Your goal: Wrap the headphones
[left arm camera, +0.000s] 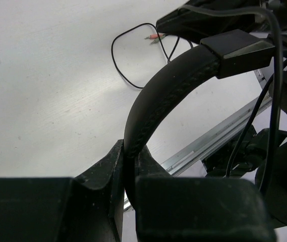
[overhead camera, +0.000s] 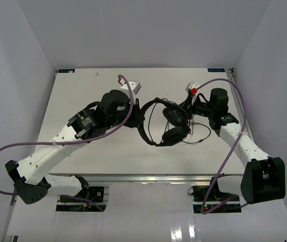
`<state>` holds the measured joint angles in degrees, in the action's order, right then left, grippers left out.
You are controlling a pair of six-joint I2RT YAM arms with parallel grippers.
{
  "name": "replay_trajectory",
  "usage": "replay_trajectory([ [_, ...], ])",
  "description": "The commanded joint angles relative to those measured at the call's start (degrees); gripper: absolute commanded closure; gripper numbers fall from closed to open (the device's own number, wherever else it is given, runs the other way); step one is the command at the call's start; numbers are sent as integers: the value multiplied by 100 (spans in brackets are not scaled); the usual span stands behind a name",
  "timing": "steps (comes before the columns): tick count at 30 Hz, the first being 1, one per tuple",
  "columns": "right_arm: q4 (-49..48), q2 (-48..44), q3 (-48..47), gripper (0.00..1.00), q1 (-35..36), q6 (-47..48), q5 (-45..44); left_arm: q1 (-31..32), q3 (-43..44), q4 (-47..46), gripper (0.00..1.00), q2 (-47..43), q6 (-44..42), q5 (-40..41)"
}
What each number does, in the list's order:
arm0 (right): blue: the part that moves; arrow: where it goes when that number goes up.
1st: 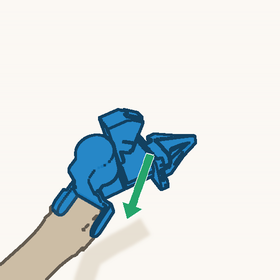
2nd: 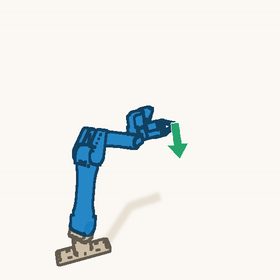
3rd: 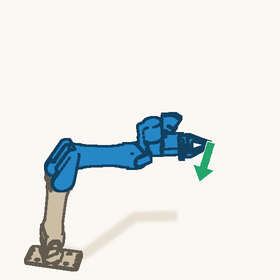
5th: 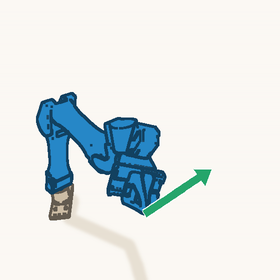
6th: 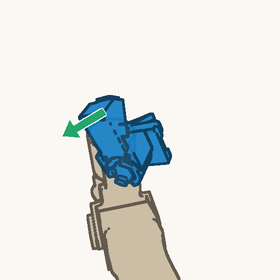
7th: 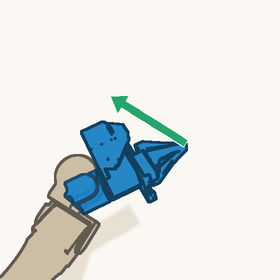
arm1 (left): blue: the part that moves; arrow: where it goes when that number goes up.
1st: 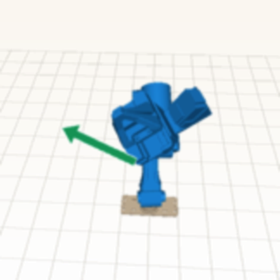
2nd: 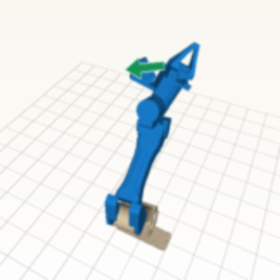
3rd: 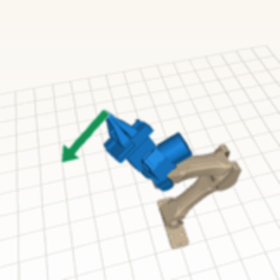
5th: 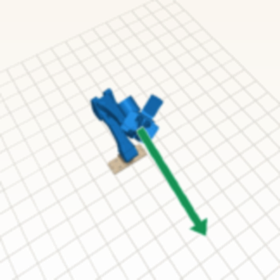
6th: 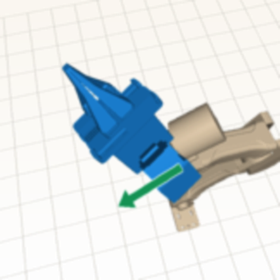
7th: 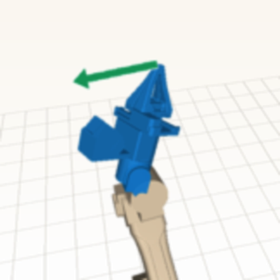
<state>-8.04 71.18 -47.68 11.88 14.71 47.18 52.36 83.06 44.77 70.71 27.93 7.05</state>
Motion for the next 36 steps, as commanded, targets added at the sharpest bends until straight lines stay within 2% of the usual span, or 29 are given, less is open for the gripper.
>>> replay_trajectory([
  [1,-1322,-149,353,92,-37,-1131,614,20,646,-127,100,204,422,278],
  [6,-2318,70,814,92,-6,-2007,949,24,1338,187,100,616,565,544],
  [14,-3245,252,1164,92,34,-2520,1367,33,2042,702,100,1084,669,811],
  [24,-3622,341,1270,90,83,-2775,1519,29,2264,852,100,1249,757,994],
  [31,-3800,459,1286,89,206,-2928,1577,29,2711,1004,100,1559,766,1257],
  [36,-4266,689,1349,87,256,-3263,1651,29,3017,1119,100,1759,859,1477],
])
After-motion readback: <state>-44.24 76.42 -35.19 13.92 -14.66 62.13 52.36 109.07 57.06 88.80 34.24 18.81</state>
